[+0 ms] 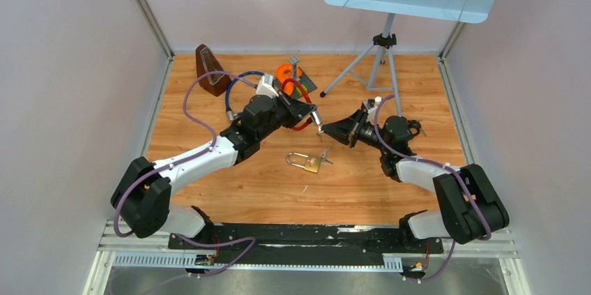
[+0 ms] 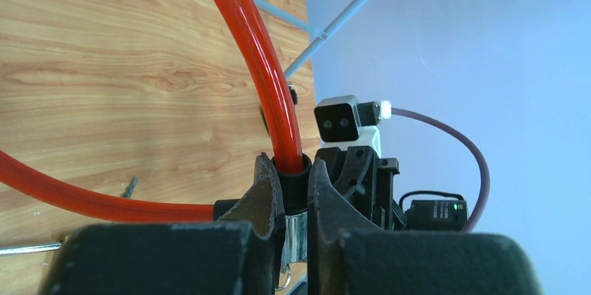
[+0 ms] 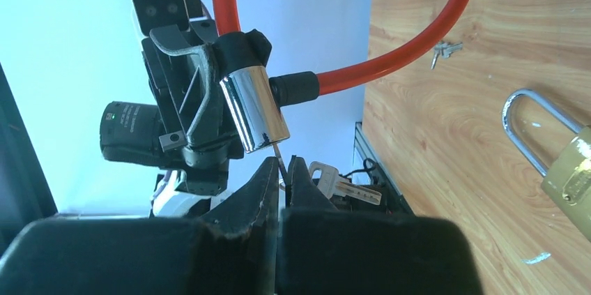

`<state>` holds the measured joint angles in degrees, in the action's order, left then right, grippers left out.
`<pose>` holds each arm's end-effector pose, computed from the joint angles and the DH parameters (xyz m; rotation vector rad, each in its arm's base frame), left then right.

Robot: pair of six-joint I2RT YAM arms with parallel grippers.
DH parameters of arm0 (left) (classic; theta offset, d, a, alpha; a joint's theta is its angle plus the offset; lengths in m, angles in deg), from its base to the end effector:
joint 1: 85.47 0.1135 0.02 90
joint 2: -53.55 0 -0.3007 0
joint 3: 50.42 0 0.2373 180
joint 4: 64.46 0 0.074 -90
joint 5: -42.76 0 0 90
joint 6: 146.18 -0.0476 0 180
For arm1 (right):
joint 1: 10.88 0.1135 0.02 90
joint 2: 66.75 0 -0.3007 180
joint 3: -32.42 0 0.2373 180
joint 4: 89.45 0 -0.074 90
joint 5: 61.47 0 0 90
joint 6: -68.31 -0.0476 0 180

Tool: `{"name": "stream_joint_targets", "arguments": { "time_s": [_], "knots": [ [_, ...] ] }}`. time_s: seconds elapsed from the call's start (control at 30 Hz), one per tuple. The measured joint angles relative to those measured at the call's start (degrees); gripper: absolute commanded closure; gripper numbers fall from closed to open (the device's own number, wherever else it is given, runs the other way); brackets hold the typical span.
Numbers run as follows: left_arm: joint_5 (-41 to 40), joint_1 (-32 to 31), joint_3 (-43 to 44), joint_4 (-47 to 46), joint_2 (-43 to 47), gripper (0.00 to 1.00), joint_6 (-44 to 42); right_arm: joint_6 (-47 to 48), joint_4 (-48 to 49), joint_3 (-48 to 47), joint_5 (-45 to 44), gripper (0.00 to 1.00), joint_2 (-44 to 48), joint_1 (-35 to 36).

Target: Unlock with the key

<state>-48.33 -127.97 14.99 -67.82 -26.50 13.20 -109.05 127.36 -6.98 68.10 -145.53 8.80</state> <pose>0.2342 -0.2134 0.3259 -0.4781 1.9337 -1.3429 0.2304 0.1146 0.2529 0.5184 1.9539 1.8784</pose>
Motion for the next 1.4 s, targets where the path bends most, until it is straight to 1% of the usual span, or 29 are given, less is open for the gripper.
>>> {"name": "stream_joint_targets", "arguments": {
  "time_s": [0.07, 0.1, 0.2, 0.27, 0.3, 0.37, 0.4, 0.47, 0.6, 0.67, 0.8, 0.87, 0.93, 1.0, 1.1, 1.17, 1.23, 1.3, 1.4],
  "knots": [
    [0.5, 0.1, -0.9, -0.9, 1.0, 0.88, -0.7, 0.1, 0.1, -0.5, 1.4, 1.0, 0.0, 0.0],
    [0.9, 0.2, -1.5, -1.6, 1.6, 0.85, -0.9, 0.2, 0.2, -0.9, 2.4, 1.0, 0.0, 0.0],
    [2.6, 1.0, -3.1, -4.3, 2.4, 0.82, -1.4, 0.3, 1.3, -2.4, 5.2, 1.0, -1.3, 0.0],
    [4.2, 1.9, -3.9, -6.2, 2.5, 0.88, -1.5, 0.1, 2.4, -3.4, 6.9, 1.0, -2.5, 0.0],
    [5.0, 2.2, -4.2, -6.8, 2.5, 0.93, -1.5, 0.0, 2.9, -3.7, 7.5, 1.0, -3.0, 0.0],
    [6.2, 2.5, -4.7, -8.0, 2.5, 1.0, -1.8, -0.3, 4.1, -4.2, 9.1, 1.0, -4.2, 0.0],
    [6.7, 2.7, -4.9, -8.4, 2.5, 1.0, -2.1, -0.5, 4.7, -4.3, 9.7, 1.0, -4.6, 0.0],
    [7.3, 2.8, -5.0, -8.7, 2.5, 1.0, -2.5, -0.6, 5.2, -4.4, 10.6, 0.94, -5.1, 0.0],
    [7.8, 2.8, -5.0, -8.0, 3.0, 1.0, -3.1, 0.5, 4.3, -4.7, 11.0, 0.77, -5.1, 0.0],
    [7.8, 2.8, -5.0, -6.4, 3.9, 1.0, -3.3, 2.1, 1.9, -5.0, 10.5, 0.68, -4.3, 0.0],
    [7.8, 2.8, -5.0, -4.0, 6.1, 1.0, -3.1, 7.0, -5.5, -5.3, 8.3, 0.52, 0.3, -0.2],
    [8.3, 2.8, -5.0, -2.8, 6.6, 1.0, -2.8, 10.4, -9.6, -6.2, 6.2, 0.47, 3.2, -0.6],
    [8.7, 2.8, -5.0, -0.9, 6.5, 1.0, -2.5, 15.5, -14.9, -7.6, 3.6, 0.43, 7.0, -0.8],
    [8.8, 2.9, -4.8, 1.3, 6.5, 1.0, -2.3, 21.1, -19.5, -8.7, 1.3, 0.43, 10.3, -0.9],
    [8.8, 3.3, -3.0, 6.5, 5.7, 1.0, -2.2, 32.6, -26.1, -9.7, -3.6, 0.42, 16.5, -0.1],
    [8.7, 3.6, -1.4, 8.9, 5.2, 1.0, -2.2, 41.9, -29.8, -9.7, -8.1, 0.41, 20.7, 2.1],
    [8.7, 3.8, -0.1, 10.8, 4.7, 1.0, -2.2, 51.8, -32.4, -9.7, -12.8, 0.41, 24.3, 6.1],
    [8.8, 4.0, 1.1, 12.3, 4.4, 1.0, -2.2, 64.2, -33.5, -9.3, -17.6, 0.38, 27.2, 11.9],
    [9.0, 4.3, 2.3, 14.0, 4.0, 1.0, -2.2, 82.2, -33.6, -7.1, -23.0, 0.37, 29.8, 20.8]
  ]
}}
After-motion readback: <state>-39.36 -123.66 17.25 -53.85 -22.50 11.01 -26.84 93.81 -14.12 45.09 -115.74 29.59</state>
